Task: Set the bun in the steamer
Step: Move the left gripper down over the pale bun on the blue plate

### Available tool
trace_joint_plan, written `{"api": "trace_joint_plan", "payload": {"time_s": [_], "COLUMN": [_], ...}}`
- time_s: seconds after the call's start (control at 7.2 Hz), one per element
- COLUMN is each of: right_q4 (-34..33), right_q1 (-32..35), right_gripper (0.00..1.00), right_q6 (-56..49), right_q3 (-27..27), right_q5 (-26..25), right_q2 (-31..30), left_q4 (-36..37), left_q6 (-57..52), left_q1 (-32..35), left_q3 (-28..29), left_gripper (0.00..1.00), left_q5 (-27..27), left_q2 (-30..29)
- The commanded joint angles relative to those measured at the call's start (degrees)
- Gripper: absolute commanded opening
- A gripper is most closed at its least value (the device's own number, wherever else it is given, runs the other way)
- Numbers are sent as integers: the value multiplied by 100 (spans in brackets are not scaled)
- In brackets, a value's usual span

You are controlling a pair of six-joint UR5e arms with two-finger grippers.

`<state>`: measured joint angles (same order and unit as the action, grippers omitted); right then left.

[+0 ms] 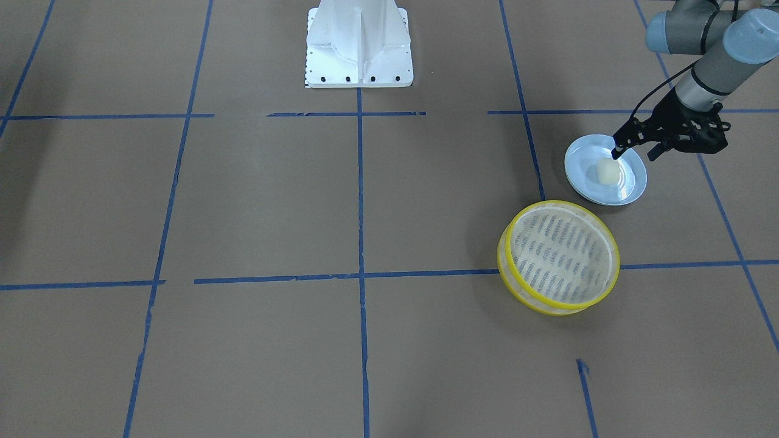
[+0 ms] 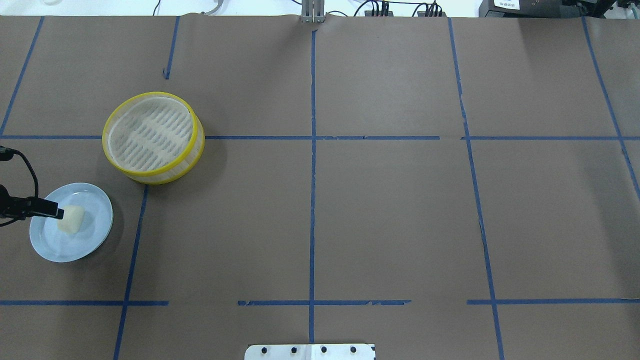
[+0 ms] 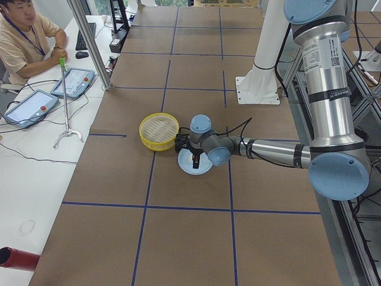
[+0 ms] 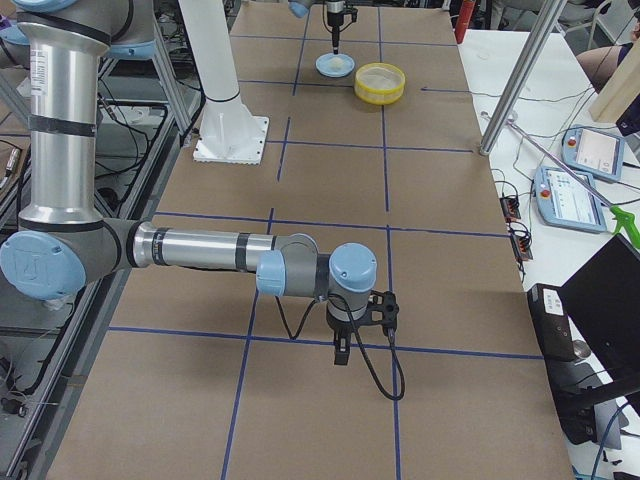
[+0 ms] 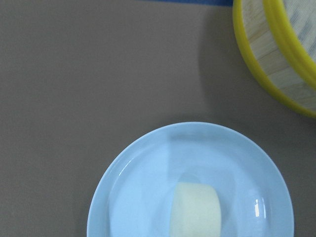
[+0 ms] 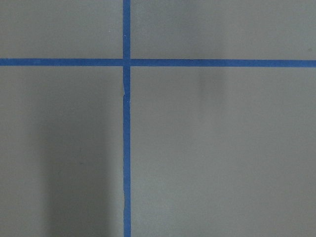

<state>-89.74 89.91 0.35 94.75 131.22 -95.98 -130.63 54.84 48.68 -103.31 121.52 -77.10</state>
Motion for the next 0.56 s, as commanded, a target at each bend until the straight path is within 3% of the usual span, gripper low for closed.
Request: {"api": "trace_joint_plan", "payload": {"time_s": [0.0, 0.42], "right_q4": [0, 0], "right_q1": [0, 0], "right_gripper": [100, 100], "right_q6": [0, 0], "right_q3": [0, 0], "right_q5": [0, 0], "right_q2": [0, 0], "left_q4": [327, 529], "left_q6": [-17, -18], "left_q1": [-297, -359], "left_q3": [-14, 4], "left_gripper": [94, 95], "left_q5": [-278, -392], "left_q2": [-25, -297]}}
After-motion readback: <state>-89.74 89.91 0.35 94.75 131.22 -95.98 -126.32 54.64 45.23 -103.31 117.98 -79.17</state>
